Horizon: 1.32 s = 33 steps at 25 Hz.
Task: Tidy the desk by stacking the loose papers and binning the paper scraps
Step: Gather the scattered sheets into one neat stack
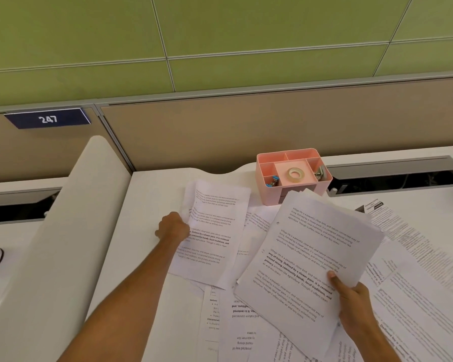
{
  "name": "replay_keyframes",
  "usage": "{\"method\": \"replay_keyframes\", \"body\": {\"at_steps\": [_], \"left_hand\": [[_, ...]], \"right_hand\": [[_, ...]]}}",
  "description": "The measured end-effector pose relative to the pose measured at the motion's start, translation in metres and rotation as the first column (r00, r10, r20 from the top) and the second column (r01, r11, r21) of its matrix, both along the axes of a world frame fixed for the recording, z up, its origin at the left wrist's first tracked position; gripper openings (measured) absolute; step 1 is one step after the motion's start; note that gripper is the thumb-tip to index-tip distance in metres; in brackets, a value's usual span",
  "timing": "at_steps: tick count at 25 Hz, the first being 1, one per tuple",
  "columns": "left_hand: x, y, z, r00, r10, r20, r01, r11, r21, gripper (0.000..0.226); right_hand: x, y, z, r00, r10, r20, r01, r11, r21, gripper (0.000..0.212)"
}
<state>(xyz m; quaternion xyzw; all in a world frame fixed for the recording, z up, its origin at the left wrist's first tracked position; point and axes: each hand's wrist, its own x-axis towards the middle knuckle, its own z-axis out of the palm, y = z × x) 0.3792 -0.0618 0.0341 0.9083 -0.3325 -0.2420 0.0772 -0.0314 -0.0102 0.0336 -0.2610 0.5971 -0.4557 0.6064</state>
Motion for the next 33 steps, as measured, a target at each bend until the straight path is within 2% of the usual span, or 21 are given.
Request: {"method": "replay_keyframes", "body": {"at_steps": [4, 7, 14, 19, 22, 27, 29, 33], "left_hand": [[0.01, 0.014, 0.011, 0.983, 0.017, -0.182, -0.03, 0.997, -0.073, 0.042], [0.021, 0.03, 0.03, 0.937, 0.015, -0.349, -0.102, 0.967, -0.233, 0.036], [-0.001, 0.079, 0.125, 0.916, -0.238, -0.323, 0.009, 0.816, -0.578, 0.027], [-0.04, 0.119, 0.185, 0.818, -0.426, -0.387, 0.063, 0.734, -0.676, 0.03], [-0.059, 0.13, 0.185, 0.66, -0.468, -0.588, -0.031, 0.765, -0.643, 0.035], [-0.095, 0.136, 0.119, 0.418, -0.373, -0.828, -0.079, 0.893, -0.442, 0.04], [-0.112, 0.138, 0.09, 0.407, -0.31, -0.859, -0.113, 0.916, -0.384, 0.042], [-0.143, 0.139, 0.057, 0.482, -0.148, -0.864, -0.304, 0.896, -0.323, 0.032]], "right_hand": [[-0.003, 0.0, -0.005, 1.0, 0.006, -0.017, -0.005, 1.0, 0.022, 0.021], [-0.005, 0.001, -0.007, 0.999, 0.039, -0.036, -0.038, 0.999, 0.03, 0.023], [-0.003, 0.012, -0.006, 0.982, 0.146, -0.119, -0.144, 0.989, 0.03, 0.026], [0.004, 0.025, -0.001, 0.976, 0.185, -0.116, -0.183, 0.983, 0.025, 0.027], [0.005, 0.033, 0.007, 0.973, 0.215, -0.088, -0.213, 0.977, 0.03, 0.022], [0.009, 0.046, 0.031, 0.956, 0.295, -0.001, -0.295, 0.955, 0.018, 0.011], [0.009, 0.049, 0.039, 0.934, 0.356, 0.006, -0.356, 0.934, -0.017, 0.014], [0.005, 0.054, 0.049, 0.888, 0.46, 0.012, -0.458, 0.885, -0.081, 0.017]]}}
